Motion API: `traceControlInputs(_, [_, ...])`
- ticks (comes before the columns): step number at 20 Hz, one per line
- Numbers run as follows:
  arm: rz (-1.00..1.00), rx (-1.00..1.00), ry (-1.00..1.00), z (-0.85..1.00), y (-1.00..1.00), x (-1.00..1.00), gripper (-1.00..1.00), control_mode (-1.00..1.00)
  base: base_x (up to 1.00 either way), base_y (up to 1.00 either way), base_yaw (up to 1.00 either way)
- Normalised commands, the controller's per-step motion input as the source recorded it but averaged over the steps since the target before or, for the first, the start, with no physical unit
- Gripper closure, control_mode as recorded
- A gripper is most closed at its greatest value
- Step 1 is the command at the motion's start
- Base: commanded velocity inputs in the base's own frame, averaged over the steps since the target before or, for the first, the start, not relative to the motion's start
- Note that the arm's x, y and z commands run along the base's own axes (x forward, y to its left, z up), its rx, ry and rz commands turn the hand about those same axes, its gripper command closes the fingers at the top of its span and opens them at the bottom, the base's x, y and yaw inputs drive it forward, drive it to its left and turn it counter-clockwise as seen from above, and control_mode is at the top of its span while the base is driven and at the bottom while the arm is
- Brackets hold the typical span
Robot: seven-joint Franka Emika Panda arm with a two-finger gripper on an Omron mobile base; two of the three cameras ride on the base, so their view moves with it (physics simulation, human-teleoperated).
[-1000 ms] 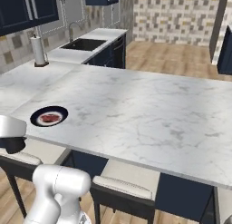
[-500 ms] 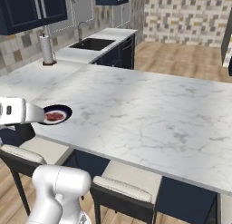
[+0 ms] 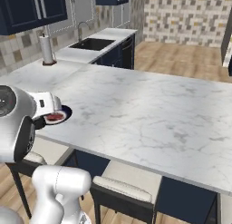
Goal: Retrieve the shaker from the cabinet and place it next the steak on a plate on the dining table.
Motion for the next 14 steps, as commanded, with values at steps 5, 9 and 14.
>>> traceControlInputs(5, [0.44,0.11,0.0,-0.1,0.03,0.71,1.0,-1.0,0.0,0.0,0.0])
traceControlInputs(9, [0.3,0.01,0.04,-0.2,0.0,0.54,1.0,-1.0,0.0,0.0,0.0])
traceControlInputs(14, [0.25,-0.05,0.09,-0.24,0.09,0.51,1.0,-1.0,0.0,0.0,0.0])
